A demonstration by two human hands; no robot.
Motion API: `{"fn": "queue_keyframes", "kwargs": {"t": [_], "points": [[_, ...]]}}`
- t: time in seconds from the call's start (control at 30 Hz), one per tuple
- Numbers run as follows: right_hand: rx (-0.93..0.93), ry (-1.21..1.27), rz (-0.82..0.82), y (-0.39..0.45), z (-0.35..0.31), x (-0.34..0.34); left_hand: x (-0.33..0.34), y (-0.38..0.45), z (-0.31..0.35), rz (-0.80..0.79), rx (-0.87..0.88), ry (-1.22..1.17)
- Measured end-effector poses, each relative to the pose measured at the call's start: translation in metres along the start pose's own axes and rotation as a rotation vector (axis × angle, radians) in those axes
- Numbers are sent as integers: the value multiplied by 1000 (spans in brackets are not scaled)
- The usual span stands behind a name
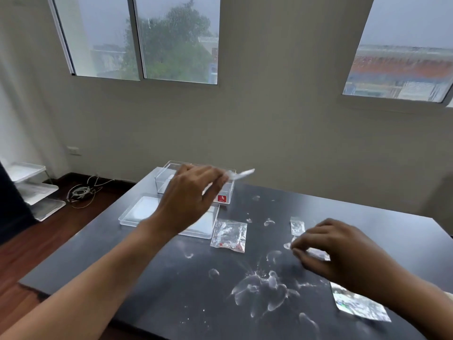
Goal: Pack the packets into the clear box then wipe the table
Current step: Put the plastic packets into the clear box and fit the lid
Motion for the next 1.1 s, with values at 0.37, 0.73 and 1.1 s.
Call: {"fn": "queue_keyframes", "kwargs": {"t": [0.37, 0.73, 1.1], "points": [[110, 197, 523, 96, 3, -65, 6, -8, -107, 186, -377, 61], [107, 272, 536, 195, 11, 28, 23, -16, -96, -46, -260, 154], [-61, 88, -62, 200, 9, 108, 41, -19, -98, -265, -276, 269]]}}
Point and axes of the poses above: each hand's wrist, its own y-axis towards the middle knuckle, its own x-axis out of the palm, z = x × y, the point moved 6 cm from there along y, towards the middle knuckle, and after that the axes turned 2 degrees about -y, right-handed, at the moved point
